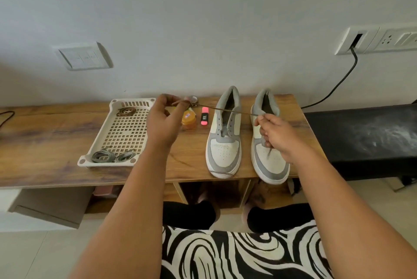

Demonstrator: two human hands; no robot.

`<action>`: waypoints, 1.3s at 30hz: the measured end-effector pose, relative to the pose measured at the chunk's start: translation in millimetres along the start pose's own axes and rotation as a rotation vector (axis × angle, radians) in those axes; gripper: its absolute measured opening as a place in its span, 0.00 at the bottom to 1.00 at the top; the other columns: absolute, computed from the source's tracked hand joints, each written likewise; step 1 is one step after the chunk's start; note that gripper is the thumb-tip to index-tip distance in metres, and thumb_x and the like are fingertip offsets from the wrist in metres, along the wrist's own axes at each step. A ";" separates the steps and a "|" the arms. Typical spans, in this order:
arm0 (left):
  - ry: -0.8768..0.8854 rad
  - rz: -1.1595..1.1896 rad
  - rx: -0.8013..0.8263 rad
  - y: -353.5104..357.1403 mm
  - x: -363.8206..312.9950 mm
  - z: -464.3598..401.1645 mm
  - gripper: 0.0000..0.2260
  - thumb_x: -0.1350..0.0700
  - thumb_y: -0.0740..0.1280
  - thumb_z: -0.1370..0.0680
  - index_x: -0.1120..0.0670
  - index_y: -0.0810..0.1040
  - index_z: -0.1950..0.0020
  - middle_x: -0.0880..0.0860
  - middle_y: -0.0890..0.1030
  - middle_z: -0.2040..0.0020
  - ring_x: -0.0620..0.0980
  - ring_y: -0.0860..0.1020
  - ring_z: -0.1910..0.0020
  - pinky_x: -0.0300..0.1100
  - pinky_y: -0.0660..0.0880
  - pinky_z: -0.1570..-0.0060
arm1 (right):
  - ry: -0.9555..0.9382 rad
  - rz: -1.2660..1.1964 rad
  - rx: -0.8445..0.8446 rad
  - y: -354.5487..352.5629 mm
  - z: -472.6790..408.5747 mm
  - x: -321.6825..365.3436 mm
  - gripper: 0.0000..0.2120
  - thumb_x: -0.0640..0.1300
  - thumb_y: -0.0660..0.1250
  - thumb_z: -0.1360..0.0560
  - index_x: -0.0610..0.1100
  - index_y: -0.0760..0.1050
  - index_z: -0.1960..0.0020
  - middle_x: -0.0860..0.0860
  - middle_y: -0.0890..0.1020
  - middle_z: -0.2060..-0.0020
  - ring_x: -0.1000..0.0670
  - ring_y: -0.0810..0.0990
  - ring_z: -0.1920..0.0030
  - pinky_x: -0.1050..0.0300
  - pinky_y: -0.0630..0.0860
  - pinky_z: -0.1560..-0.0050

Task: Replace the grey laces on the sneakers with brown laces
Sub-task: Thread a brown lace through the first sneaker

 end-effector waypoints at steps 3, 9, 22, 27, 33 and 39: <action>0.026 -0.065 -0.123 -9.4 -3.2 -2.7 0.09 0.50 0.70 0.25 0.49 0.77 0.47 0.44 0.81 0.54 0.39 0.78 0.60 0.41 0.75 0.56 | -0.026 0.078 -0.048 -3.2 0.0 3.6 0.12 0.53 0.57 0.17 0.51 0.77 0.53 0.54 0.71 0.63 0.54 0.69 0.63 0.57 0.67 0.63; -0.198 -0.687 0.593 54.8 42.5 20.2 0.13 0.53 0.65 0.21 0.50 0.76 0.37 0.50 0.81 0.43 0.49 0.78 0.45 0.50 0.77 0.45 | -0.077 0.264 -0.034 3.4 3.0 4.6 0.09 0.43 0.60 0.18 0.51 0.79 0.48 0.55 0.78 0.54 0.58 0.73 0.57 0.55 0.73 0.49; -0.096 -0.313 0.557 98.4 17.3 41.7 0.10 0.52 0.62 0.17 0.52 0.80 0.53 0.59 0.81 0.57 0.50 0.74 0.62 0.49 0.74 0.58 | -0.231 0.097 -0.010 8.1 8.7 22.2 0.03 0.40 0.72 0.25 0.46 0.81 0.52 0.48 0.85 0.59 0.57 0.82 0.63 0.64 0.77 0.58; -0.126 -0.311 0.286 66.4 15.6 21.1 0.11 0.53 0.60 0.16 0.55 0.80 0.52 0.48 0.74 0.67 0.45 0.68 0.68 0.41 0.66 0.66 | -0.181 -0.005 -0.040 -0.7 4.0 16.2 0.04 0.38 0.70 0.24 0.44 0.82 0.50 0.48 0.85 0.59 0.55 0.83 0.60 0.67 0.77 0.58; -0.104 -0.447 0.434 81.7 24.6 29.2 0.20 0.46 0.65 0.19 0.53 0.73 0.30 0.48 0.78 0.38 0.46 0.75 0.39 0.43 0.72 0.39 | -0.162 0.063 0.043 16.7 3.2 10.5 0.10 0.36 0.61 0.19 0.47 0.78 0.44 0.50 0.85 0.53 0.52 0.85 0.51 0.61 0.80 0.51; -0.114 -0.317 0.509 104.8 18.2 44.1 0.11 0.49 0.60 0.17 0.52 0.79 0.49 0.50 0.82 0.57 0.46 0.79 0.57 0.47 0.77 0.51 | -0.250 0.199 -0.095 30.2 4.1 19.1 0.04 0.45 0.66 0.20 0.45 0.75 0.48 0.54 0.86 0.56 0.58 0.84 0.53 0.58 0.78 0.48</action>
Point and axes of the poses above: each hand's wrist, its own z-axis away from the middle knuckle, its own y-axis out of the palm, x = y × z, the point moved 8 cm from there along -z, towards the middle knuckle
